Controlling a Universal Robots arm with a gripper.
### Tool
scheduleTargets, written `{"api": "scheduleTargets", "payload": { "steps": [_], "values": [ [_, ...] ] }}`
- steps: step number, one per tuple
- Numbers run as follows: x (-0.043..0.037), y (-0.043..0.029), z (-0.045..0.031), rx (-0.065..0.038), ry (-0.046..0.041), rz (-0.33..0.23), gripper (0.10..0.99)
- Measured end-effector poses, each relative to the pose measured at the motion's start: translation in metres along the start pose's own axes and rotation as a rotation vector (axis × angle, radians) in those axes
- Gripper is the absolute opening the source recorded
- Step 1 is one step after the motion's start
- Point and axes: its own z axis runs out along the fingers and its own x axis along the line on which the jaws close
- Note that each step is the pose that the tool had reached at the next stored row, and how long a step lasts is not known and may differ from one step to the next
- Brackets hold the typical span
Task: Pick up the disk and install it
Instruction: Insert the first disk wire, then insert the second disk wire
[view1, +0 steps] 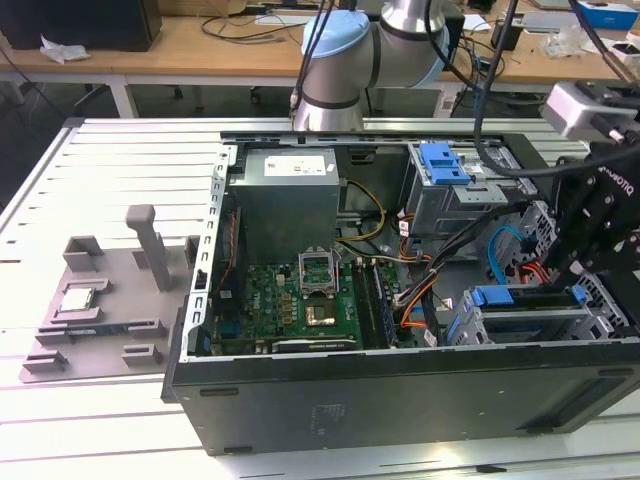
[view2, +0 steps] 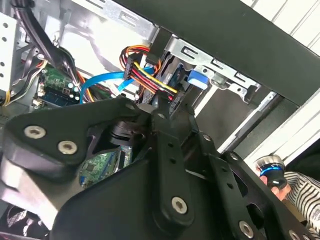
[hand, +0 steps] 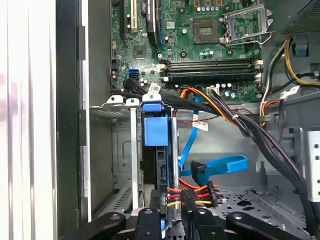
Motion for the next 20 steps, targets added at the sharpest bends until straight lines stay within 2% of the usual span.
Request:
{"api": "scheduleTargets", "payload": {
  "steps": [1, 2, 4, 16, 17, 20],
  "values": [
    [-0.0006, 0.0002, -0.0026, 0.000, 0.0000, 0.000, 0.220],
    [-0.0011, 0.0004, -0.0058, 0.000, 0.0000, 0.000, 0.106],
    [-0.0015, 0.0006, -0.0085, 0.000, -0.0003, 0.000, 0.106],
    [-0.0015, 0.0006, -0.0089, 0.000, 0.0000, 0.000, 0.106],
    [-0.0014, 0.0006, -0.0089, 0.000, 0.0001, 0.000, 0.114],
    [-0.0014, 0.0006, -0.0089, 0.000, 0.0000, 0.000, 0.294]
  ]
}}
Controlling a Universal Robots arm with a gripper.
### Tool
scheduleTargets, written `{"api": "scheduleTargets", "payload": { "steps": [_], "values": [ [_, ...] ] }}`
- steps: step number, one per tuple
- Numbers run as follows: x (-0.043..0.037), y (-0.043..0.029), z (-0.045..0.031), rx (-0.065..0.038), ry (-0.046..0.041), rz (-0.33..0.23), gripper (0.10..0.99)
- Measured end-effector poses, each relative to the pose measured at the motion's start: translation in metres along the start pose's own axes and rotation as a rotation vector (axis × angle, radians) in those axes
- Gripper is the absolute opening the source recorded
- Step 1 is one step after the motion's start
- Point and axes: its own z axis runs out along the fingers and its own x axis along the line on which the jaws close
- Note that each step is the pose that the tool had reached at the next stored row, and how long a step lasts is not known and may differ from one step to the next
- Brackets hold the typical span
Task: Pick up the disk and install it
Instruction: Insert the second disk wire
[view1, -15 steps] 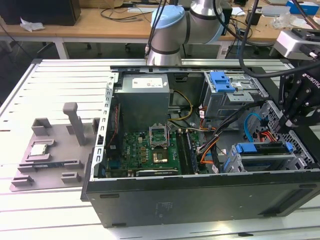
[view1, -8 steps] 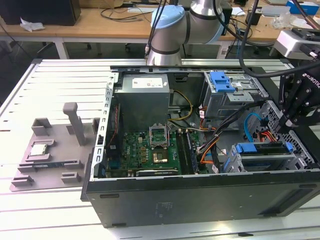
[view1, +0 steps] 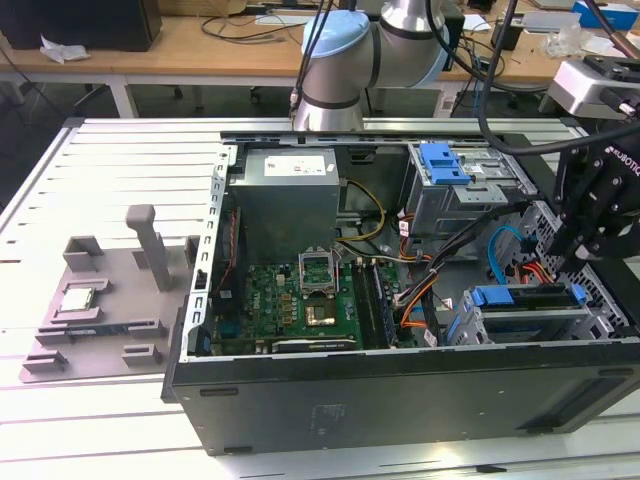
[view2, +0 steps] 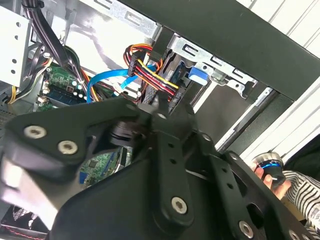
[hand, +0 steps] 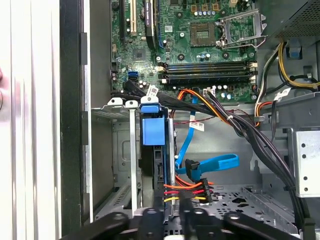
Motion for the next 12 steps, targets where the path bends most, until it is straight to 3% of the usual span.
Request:
{"api": "scheduleTargets", "payload": {
  "steps": [1, 2, 12],
  "values": [
    [0.0000, 0.0000, 0.0000, 0.000, 0.0000, 0.000, 0.294],
    [0.0000, 0.0000, 0.0000, 0.000, 0.0001, 0.000, 0.361],
    [-0.0053, 0.0133, 0.0009, 0.000, 0.0001, 0.000, 0.361]
  ]
}}
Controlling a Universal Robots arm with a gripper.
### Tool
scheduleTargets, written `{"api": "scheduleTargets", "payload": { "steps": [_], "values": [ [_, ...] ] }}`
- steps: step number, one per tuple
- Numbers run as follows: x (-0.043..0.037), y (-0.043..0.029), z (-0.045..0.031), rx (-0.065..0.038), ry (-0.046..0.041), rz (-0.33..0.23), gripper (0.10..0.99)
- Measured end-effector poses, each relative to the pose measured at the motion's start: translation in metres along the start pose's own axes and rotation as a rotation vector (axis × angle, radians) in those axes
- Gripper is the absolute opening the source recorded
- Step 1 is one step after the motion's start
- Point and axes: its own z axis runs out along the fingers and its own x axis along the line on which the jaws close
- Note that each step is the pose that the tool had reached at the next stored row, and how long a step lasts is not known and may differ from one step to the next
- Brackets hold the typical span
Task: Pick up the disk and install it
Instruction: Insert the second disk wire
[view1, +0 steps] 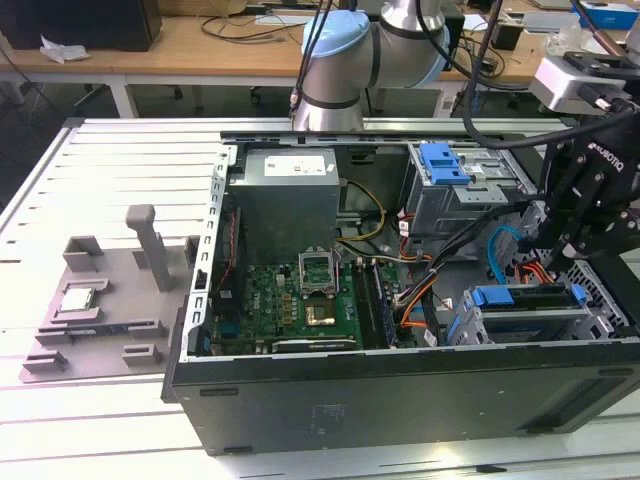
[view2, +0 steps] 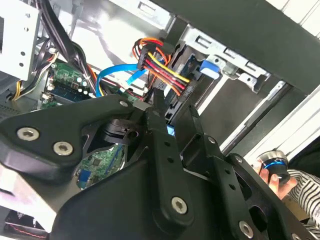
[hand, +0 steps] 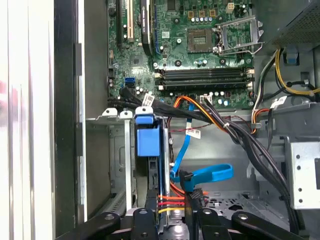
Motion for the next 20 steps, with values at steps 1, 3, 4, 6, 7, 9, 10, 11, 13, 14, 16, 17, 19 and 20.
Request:
{"api": "scheduleTargets", "payload": {
  "steps": [1, 3, 4, 6, 7, 9, 10, 11, 13, 14, 16, 17, 19, 20],
  "values": [
    [-0.0001, 0.0014, 0.0002, 0.000, 0.0000, 0.000, 0.361],
    [-0.0001, 0.0052, 0.0011, 0.000, -0.0001, 0.000, 0.361],
    [-0.0001, 0.0061, 0.0019, 0.000, -0.0002, 0.000, 0.361],
    [-0.0005, 0.0062, 0.0038, 0.000, 0.0002, 0.000, 0.361],
    [-0.0009, 0.0064, 0.0045, 0.000, 0.0000, 0.000, 0.361],
    [-0.0020, 0.0067, 0.0045, 0.000, 0.0000, 0.000, 0.361],
    [-0.0020, 0.0067, 0.0040, 0.000, 0.0000, 0.000, 0.361],
    [-0.0020, 0.0068, 0.0030, 0.000, 0.0001, 0.000, 0.361],
    [-0.0017, 0.0072, -0.0029, 0.001, 0.0000, 0.000, 0.361],
    [-0.0017, 0.0074, -0.0060, 0.001, 0.0000, 0.000, 0.361],
    [-0.0066, 0.0080, -0.0072, 0.001, 0.0001, -0.001, 0.361],
    [-0.0092, 0.0081, -0.0074, 0.001, 0.0001, -0.002, 0.361],
    [-0.0145, 0.0085, -0.0077, 0.001, 0.0001, -0.003, 0.361],
    [-0.0150, 0.0099, -0.0077, 0.001, 0.0001, -0.004, 0.361]
  ]
}}
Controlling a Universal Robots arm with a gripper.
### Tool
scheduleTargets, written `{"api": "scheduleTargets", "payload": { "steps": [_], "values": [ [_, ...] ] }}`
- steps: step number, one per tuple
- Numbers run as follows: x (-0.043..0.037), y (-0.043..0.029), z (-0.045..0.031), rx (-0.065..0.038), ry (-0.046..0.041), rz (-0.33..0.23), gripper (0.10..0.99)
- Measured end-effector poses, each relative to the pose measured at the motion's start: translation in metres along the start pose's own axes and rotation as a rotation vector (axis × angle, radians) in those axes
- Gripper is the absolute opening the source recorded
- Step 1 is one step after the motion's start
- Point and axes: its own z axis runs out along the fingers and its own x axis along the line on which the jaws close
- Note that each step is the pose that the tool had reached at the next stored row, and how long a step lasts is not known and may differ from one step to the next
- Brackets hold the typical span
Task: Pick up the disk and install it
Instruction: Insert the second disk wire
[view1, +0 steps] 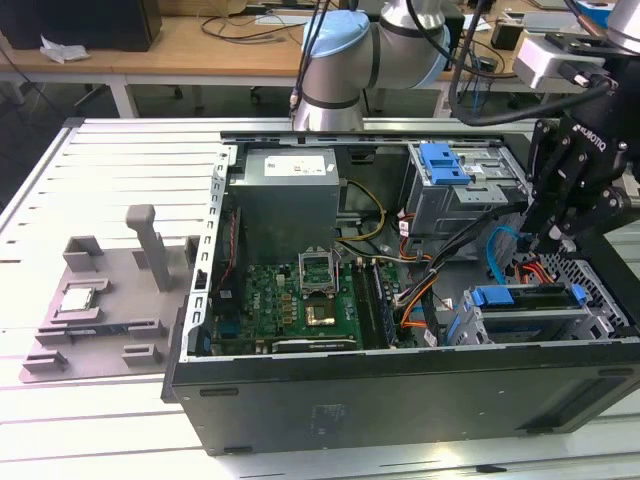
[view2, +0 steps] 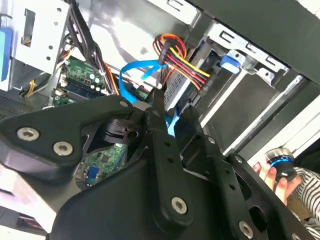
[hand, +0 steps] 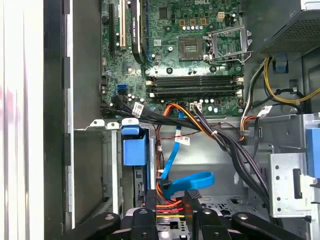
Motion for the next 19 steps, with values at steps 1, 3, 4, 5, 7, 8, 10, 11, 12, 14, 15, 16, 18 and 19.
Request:
{"api": "scheduleTargets", "payload": {
  "steps": [1, 3, 4, 5, 7, 8, 10, 11, 12, 14, 15, 16, 18, 19],
  "values": [
    [0.0002, 0.0039, 0.0001, 0.001, 0.0001, 0.000, 0.361],
    [0.0006, 0.0101, 0.0006, 0.001, 0.0001, -0.001, 0.361],
    [0.0011, 0.0120, 0.0007, 0.001, 0.0001, -0.002, 0.361],
    [0.0020, 0.0134, 0.0009, 0.002, 0.0000, -0.004, 0.361],
    [0.0027, 0.0143, 0.0012, 0.002, 0.0004, -0.009, 0.361],
    [0.0027, 0.0143, 0.0012, 0.002, 0.0003, -0.010, 0.361],
    [0.0028, 0.0143, 0.0012, 0.002, 0.0004, -0.010, 0.361],
    [0.0029, 0.0143, 0.0012, 0.002, 0.0004, -0.010, 0.361],
    [0.0029, 0.0143, 0.0013, 0.002, 0.0004, -0.010, 0.345],
    [0.0029, 0.0143, 0.0013, 0.002, 0.0004, -0.011, 0.216],
    [0.0030, 0.0143, 0.0013, 0.002, 0.0004, -0.011, 0.161],
    [0.0030, 0.0143, 0.0012, 0.002, 0.0004, -0.011, 0.161],
    [0.0030, 0.0143, 0.0012, 0.002, 0.0005, -0.012, 0.161],
    [0.0044, 0.0143, 0.0013, 0.002, 0.0007, -0.012, 0.161]
  ]
}}
